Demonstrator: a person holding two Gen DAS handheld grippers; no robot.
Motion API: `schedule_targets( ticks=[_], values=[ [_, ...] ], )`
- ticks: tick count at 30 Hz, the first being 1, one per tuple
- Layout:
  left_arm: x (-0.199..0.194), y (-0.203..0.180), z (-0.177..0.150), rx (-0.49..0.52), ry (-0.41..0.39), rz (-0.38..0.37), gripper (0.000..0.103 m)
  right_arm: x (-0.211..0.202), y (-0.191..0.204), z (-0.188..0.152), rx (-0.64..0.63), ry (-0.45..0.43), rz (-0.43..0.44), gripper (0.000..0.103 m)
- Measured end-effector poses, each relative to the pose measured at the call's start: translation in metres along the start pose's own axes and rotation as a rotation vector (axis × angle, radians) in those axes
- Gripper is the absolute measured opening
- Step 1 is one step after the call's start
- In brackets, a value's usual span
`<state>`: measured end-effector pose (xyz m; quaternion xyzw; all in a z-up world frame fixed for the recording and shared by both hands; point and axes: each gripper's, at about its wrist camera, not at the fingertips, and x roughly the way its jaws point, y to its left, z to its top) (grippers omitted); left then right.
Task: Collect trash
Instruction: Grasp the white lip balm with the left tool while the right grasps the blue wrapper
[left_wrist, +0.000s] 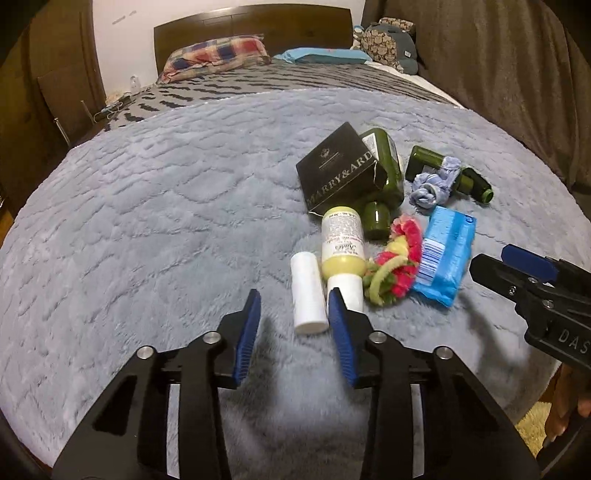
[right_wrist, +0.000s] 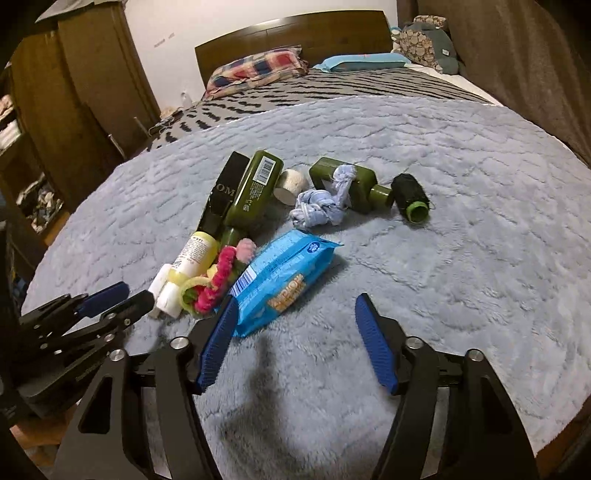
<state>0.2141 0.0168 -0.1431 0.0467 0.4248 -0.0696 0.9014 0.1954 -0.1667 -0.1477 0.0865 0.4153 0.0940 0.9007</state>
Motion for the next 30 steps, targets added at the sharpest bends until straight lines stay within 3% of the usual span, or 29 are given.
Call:
schedule_targets(
  ticks=[3, 9, 19, 21, 24, 30],
  values=[
    [0.01, 0.0, 0.003, 0.006, 0.017, 0.003, 0.033, 0.012, -0.001, 0.004, 0.019, 0.022, 0.022, 0.053],
    [0.031, 0.005, 0.005, 0.005, 0.052, 0.001, 0.031, 0.033, 0.003, 0.012, 0.037, 0.045, 0.046, 0.052],
    [0.046, 0.007, 0.02, -0.005, 0.056, -0.011, 0.028, 0.053, 0.018, 0.019, 0.007, 0.061, 0.01, 0.054],
    [0.047, 0.006, 0.022, -0.002, 0.056, -0.012, 0.025, 0.053, 0.016, 0.02, 0.004, 0.059, 0.016, 0.047],
    [0.045, 0.005, 0.021, 0.0, 0.053, -0.016, 0.019, 0.05, 0.014, 0.019, 0.0, 0.048, 0.033, 0.026],
    [0.031, 0.009, 0.011, -0.012, 0.042, -0.03, 0.018, 0.03, 0.01, 0.012, -0.032, 0.029, 0.041, 0.021]
  ],
)
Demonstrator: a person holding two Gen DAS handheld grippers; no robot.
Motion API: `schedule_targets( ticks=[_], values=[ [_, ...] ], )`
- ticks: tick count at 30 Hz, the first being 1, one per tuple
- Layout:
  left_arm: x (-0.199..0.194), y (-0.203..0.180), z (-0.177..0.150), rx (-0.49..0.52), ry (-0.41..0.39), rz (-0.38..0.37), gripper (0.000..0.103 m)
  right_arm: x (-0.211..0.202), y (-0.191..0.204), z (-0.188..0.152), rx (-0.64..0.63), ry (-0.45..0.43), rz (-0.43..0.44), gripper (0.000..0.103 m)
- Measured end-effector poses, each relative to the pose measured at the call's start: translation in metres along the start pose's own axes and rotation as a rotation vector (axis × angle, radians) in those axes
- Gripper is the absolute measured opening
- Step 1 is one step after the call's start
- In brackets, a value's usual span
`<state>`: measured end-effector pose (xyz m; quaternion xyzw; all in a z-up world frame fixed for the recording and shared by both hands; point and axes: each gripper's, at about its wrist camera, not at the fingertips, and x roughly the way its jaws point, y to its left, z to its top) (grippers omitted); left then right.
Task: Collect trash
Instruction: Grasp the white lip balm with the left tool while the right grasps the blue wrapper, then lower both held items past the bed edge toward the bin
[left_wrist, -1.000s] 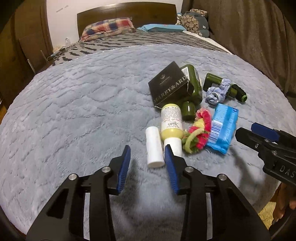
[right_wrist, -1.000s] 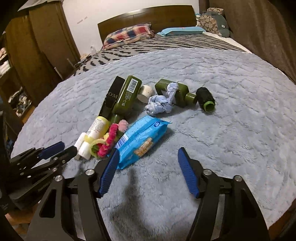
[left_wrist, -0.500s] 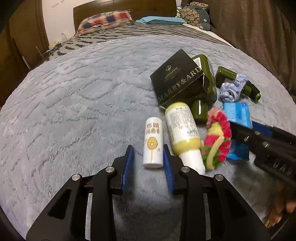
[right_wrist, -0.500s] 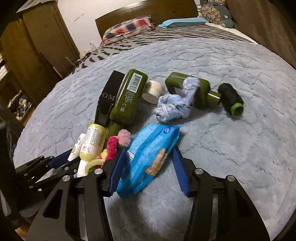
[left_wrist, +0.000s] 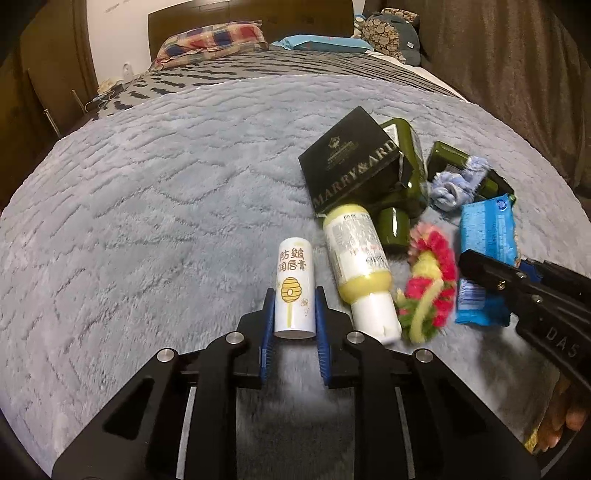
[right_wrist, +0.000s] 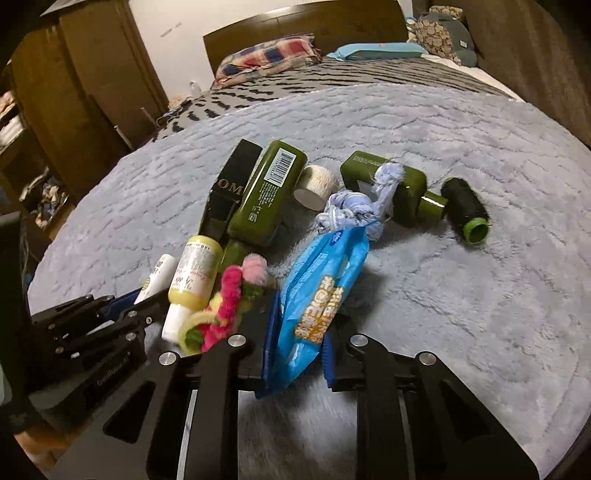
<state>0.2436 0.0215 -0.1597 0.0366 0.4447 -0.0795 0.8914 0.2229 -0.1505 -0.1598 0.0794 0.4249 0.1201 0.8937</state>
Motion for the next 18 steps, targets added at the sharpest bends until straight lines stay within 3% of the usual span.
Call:
schedule_targets(
  ticks=[6, 18],
  values=[
    [-0.028, -0.004, -0.026, -0.011, -0.02, -0.02, 0.018, -0.03, -0.012, -0.02, -0.007, -0.016, -0.01, 0.02],
    [-0.132, -0.042, -0.086, 0.003, -0.147, -0.084, 0.018, -0.118, -0.006, -0.074, -0.096, -0.099, -0.043, 0.02]
  ],
)
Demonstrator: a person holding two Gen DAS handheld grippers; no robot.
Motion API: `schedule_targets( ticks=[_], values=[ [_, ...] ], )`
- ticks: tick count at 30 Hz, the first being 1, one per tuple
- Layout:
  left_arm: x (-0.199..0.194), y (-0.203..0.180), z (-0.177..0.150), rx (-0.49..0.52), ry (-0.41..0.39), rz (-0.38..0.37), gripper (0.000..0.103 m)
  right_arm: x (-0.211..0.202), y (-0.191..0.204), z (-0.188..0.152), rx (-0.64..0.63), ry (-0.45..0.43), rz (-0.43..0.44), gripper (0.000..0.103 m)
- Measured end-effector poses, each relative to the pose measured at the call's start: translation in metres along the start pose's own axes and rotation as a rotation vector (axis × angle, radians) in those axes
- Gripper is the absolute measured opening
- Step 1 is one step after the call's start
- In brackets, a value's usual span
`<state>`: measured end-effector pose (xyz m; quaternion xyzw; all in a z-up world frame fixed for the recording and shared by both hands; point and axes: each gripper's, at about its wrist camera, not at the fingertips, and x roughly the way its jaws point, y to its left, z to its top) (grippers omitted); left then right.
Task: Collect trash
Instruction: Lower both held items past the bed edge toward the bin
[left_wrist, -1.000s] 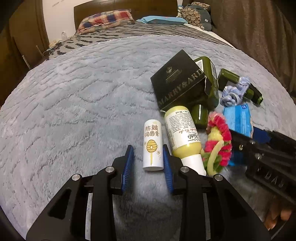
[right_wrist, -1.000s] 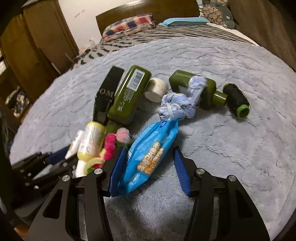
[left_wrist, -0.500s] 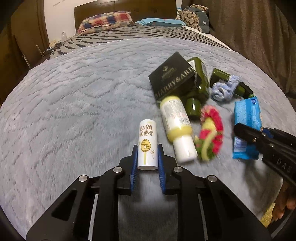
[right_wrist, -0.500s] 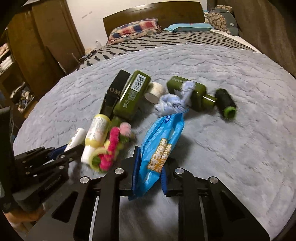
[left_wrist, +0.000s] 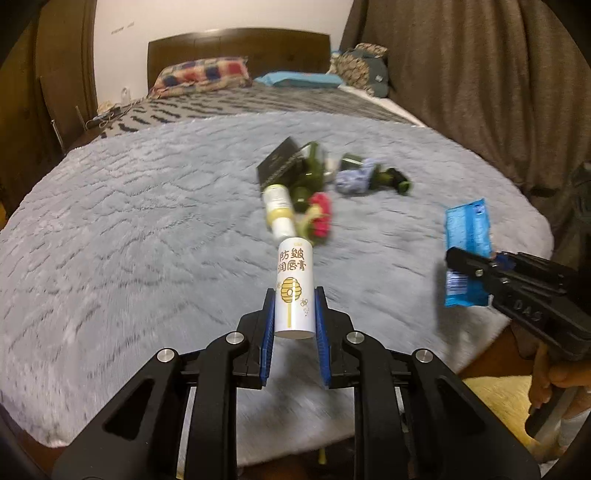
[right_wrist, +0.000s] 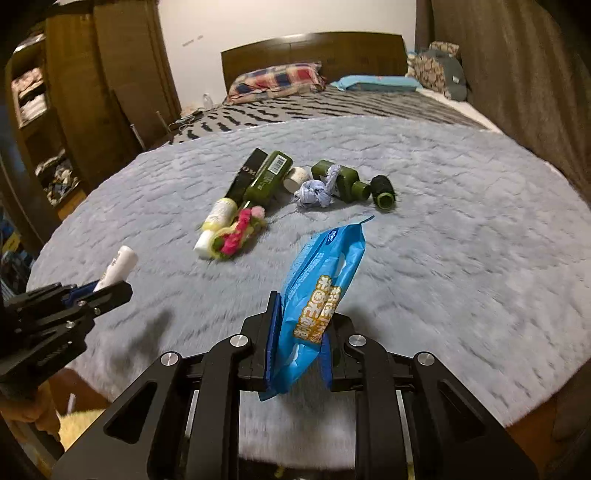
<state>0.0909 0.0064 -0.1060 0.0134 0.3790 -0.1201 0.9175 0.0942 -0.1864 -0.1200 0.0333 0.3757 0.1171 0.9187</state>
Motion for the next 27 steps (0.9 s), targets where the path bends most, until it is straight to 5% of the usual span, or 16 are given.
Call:
schedule_targets(
  ticks=[10, 27],
  values=[
    [-0.053, -0.03, -0.052, 0.003, -0.027, -0.041, 0.018, -0.055, 0.004, -0.055, -0.028, -0.002, -0.002, 0.02],
    [0.001, -0.05, -0.154, 0.006, 0.227, -0.1, 0.018, -0.021, 0.01, -0.15, -0.049, 0.228, 0.02, 0.02]
  ],
)
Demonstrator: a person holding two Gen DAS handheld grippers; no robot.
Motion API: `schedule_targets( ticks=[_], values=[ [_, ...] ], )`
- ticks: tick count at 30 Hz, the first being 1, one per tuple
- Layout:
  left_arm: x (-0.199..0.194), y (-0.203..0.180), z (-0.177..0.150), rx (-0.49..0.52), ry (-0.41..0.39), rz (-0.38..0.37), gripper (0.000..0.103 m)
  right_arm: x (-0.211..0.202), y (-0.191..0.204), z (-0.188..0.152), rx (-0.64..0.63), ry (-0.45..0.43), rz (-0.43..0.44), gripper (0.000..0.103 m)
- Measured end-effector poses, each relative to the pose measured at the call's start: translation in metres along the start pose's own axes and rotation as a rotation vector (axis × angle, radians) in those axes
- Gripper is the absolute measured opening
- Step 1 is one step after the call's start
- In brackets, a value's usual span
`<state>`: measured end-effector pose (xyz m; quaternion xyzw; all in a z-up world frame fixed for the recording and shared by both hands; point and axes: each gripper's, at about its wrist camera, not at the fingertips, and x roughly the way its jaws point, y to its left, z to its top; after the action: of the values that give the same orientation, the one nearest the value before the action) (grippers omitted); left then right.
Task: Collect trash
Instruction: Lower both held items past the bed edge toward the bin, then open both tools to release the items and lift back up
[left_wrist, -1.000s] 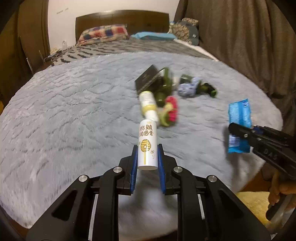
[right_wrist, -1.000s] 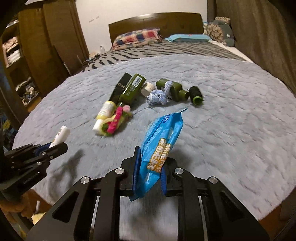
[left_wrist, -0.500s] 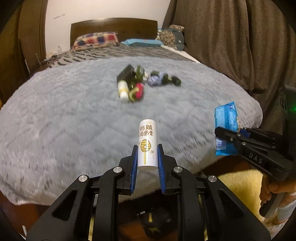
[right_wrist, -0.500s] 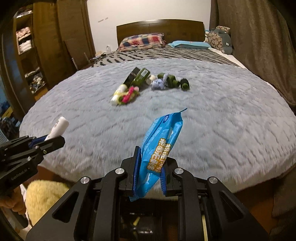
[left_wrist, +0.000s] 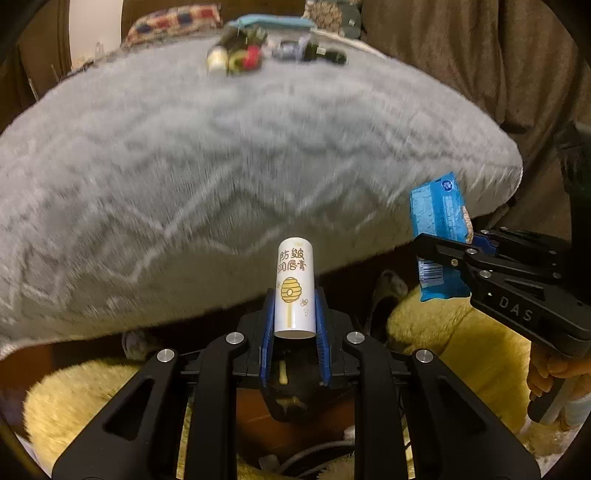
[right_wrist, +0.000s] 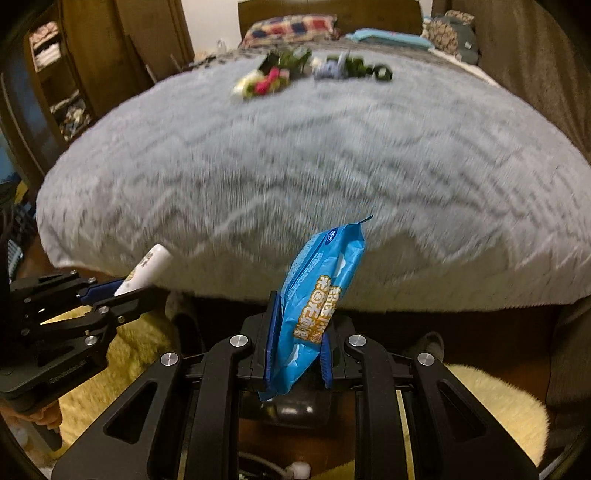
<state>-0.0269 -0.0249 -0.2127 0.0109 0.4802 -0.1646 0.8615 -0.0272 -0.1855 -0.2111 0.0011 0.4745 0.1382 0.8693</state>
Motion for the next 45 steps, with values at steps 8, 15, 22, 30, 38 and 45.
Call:
schedule_targets(
  ticks=[8, 15, 22, 30, 38, 45],
  values=[
    [0.051, 0.0, -0.028, -0.007, 0.138, -0.014, 0.018, 0.04, -0.002, -0.018, 0.016, 0.119, 0.022, 0.02],
    [0.079, 0.003, -0.041, -0.016, 0.22, -0.028, 0.018, 0.072, -0.003, -0.033, 0.034, 0.215, 0.046, 0.02],
    [0.09, 0.001, -0.045, -0.016, 0.266, -0.041, 0.019, 0.086, -0.003, -0.034, 0.046, 0.246, 0.057, 0.022],
    [0.09, 0.005, -0.042, -0.032, 0.274, -0.029, 0.035, 0.091, -0.017, -0.027, 0.07, 0.245, 0.059, 0.028],
    [0.074, 0.007, -0.032, -0.02, 0.231, 0.007, 0.047, 0.071, -0.024, -0.013, 0.085, 0.191, 0.032, 0.054],
    [0.048, 0.006, -0.021, 0.001, 0.158, 0.027, 0.064, 0.037, -0.027, 0.004, 0.08, 0.101, -0.006, 0.077]
  ],
)
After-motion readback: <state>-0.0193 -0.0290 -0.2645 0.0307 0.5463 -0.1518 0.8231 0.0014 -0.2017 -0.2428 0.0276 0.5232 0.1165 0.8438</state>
